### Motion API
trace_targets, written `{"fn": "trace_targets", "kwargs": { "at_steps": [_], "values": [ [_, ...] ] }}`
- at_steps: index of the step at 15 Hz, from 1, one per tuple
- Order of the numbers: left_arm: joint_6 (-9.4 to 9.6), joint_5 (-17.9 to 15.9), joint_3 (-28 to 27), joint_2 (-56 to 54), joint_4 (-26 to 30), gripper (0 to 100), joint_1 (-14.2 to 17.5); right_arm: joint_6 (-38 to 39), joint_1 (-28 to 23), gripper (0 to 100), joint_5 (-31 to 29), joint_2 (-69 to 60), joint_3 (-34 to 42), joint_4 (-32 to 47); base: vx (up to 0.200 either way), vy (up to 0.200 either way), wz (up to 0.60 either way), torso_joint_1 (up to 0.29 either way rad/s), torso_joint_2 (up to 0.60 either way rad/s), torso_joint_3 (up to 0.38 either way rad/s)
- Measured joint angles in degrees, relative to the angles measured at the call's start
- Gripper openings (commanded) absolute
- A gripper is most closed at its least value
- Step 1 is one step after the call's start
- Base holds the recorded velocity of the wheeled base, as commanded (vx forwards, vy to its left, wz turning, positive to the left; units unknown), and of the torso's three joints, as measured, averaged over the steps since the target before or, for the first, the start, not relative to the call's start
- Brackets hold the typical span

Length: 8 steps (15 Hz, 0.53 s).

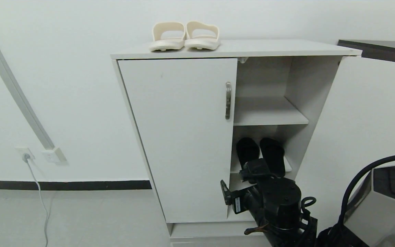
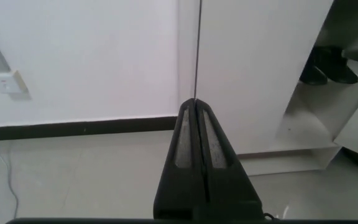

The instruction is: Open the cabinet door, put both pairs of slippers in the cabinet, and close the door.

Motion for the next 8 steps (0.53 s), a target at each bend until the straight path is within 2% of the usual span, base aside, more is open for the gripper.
{"fn": "trace_targets", "kwargs": {
  "at_steps": [4,8],
  "values": [
    [0.0,-0.06,0.0,0.0,0.02,0,0.04,-1.56,-0.11,100,1.55,0.41,1.66,-2.44,0.0,0.2,0.0,0.005,0.0,-0.001],
    [0.0,-0.04,0.0,0.0,0.02,0,0.0,-2.27,0.0,100,2.0,1.35,2.76,-4.16,0.0,0.0,0.0,0.0,0.0,0.0]
  ]
}}
